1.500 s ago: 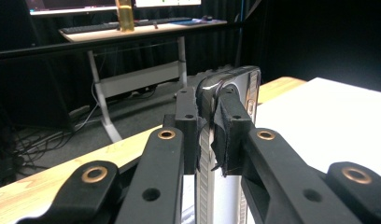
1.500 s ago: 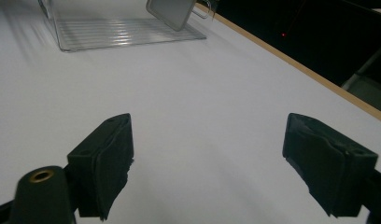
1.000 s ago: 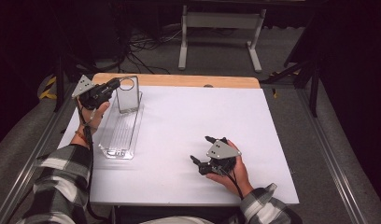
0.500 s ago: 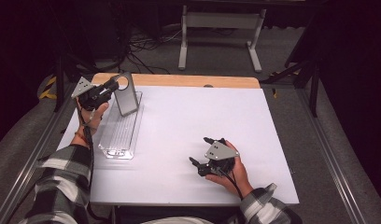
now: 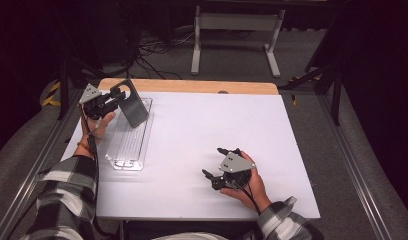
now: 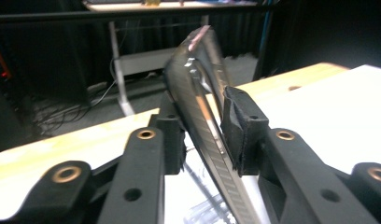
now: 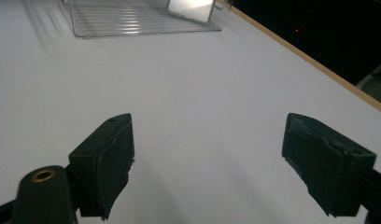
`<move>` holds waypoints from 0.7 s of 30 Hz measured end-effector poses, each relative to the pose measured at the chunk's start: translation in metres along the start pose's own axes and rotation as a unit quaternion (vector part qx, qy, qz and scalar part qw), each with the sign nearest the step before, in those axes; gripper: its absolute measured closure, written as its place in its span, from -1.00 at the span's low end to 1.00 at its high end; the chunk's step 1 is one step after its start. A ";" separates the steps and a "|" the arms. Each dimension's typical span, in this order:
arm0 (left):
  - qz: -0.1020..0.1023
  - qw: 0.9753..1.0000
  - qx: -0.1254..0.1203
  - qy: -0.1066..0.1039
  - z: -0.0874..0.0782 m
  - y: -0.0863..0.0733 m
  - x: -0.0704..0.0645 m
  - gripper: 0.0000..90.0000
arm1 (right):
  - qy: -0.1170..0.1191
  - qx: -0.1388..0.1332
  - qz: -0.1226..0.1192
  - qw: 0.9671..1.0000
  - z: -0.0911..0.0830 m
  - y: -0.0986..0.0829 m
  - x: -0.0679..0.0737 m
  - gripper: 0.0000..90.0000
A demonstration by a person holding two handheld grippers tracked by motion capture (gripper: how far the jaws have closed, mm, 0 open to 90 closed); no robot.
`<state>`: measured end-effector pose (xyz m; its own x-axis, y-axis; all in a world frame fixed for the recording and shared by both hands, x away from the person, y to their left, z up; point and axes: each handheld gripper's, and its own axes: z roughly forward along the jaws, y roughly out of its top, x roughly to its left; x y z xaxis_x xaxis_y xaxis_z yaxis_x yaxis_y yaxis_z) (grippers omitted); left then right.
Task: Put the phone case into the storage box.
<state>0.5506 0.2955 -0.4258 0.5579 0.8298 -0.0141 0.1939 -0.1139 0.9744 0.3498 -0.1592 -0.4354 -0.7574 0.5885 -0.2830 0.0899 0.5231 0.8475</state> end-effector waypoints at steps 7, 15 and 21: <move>-0.002 0.999 0.038 0.003 0.001 -0.002 -0.001 0.36 | 0.002 0.000 -0.005 1.000 0.000 0.000 0.001 -0.61; -0.019 0.998 0.058 -0.005 -0.004 -0.005 0.003 0.31 | 0.004 0.002 -0.010 1.000 0.000 0.000 0.001 -0.61; -0.043 0.996 0.080 0.009 -0.006 -0.005 0.004 0.01 | 0.007 0.004 -0.013 1.000 -0.001 0.001 0.003 -0.60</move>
<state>0.5469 0.3025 -0.4290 0.5194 0.8498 -0.0900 0.3664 -0.1263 0.9218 0.3474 -0.1577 -0.4347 -0.7679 0.5667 -0.2986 0.0754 0.5429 0.8364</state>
